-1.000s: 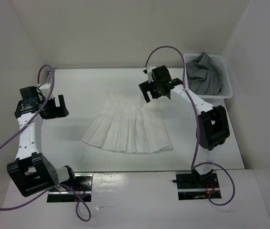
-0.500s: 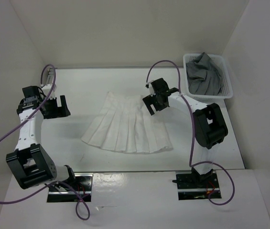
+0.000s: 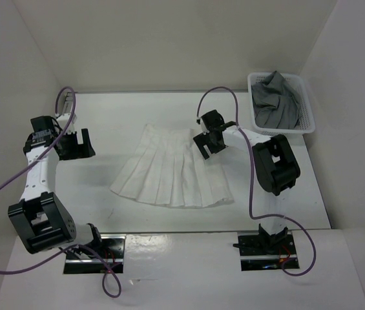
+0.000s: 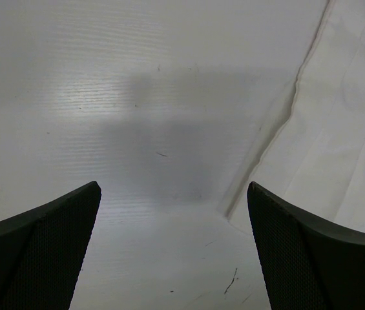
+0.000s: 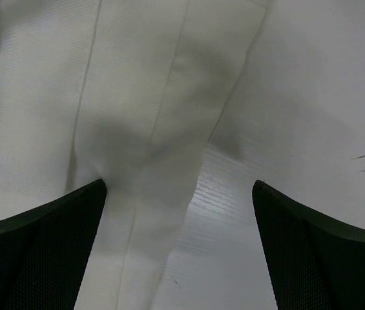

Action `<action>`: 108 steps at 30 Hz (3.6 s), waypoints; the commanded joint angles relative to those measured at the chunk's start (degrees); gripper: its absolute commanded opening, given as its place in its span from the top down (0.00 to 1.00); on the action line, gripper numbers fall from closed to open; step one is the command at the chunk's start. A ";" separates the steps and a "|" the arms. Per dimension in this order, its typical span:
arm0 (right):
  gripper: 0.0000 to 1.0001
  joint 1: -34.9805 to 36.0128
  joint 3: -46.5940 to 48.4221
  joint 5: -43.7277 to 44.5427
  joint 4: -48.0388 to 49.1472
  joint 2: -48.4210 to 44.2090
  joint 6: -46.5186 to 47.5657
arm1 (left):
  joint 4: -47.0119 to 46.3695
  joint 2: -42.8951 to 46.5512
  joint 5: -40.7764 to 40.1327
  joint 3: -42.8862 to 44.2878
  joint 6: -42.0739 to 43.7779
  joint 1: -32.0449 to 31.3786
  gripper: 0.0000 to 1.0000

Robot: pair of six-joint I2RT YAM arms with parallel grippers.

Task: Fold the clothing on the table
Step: Flatten the skirt out, then fold the skirt

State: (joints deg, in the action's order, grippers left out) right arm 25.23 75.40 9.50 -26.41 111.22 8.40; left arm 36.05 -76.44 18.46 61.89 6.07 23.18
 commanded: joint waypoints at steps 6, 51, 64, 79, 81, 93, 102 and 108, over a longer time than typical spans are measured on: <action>0.02 -0.19 2.12 4.38 3.56 2.16 1.35 | -0.98 -1.51 0.79 1.57 1.32 0.38 0.00; 0.36 -15.92 5.11 -14.95 -3.56 -12.07 5.57 | -8.19 -52.57 6.07 44.28 -7.56 -26.78 0.44; 0.36 -16.44 7.30 -16.00 -4.70 -9.79 5.57 | -8.02 -58.03 3.69 49.73 -7.03 -27.84 0.38; 0.36 -16.44 7.84 -16.53 -5.23 -8.74 5.57 | -6.87 -60.14 2.64 50.88 -5.98 -28.36 0.56; 0.36 -16.44 7.84 -16.53 -5.23 -8.21 5.57 | -6.17 -61.45 2.64 52.80 -5.98 -28.36 0.59; 0.36 -16.44 14.06 -25.29 -5.23 -1.37 3.91 | -4.32 -63.13 2.64 55.80 -5.45 -28.36 0.94; 0.40 -17.59 26.20 -39.72 -9.35 13.75 3.37 | -4.32 -60.93 1.93 50.35 -4.93 -28.36 0.98; 0.46 -17.59 30.16 -42.46 -11.38 20.88 4.60 | -5.46 -59.17 1.41 46.05 -4.92 -28.36 0.98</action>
State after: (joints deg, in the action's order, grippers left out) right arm 8.03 102.59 -29.04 -35.07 130.65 12.32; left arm 27.77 -136.27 21.28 111.13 -0.12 -5.10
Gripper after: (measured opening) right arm 0.539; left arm 0.154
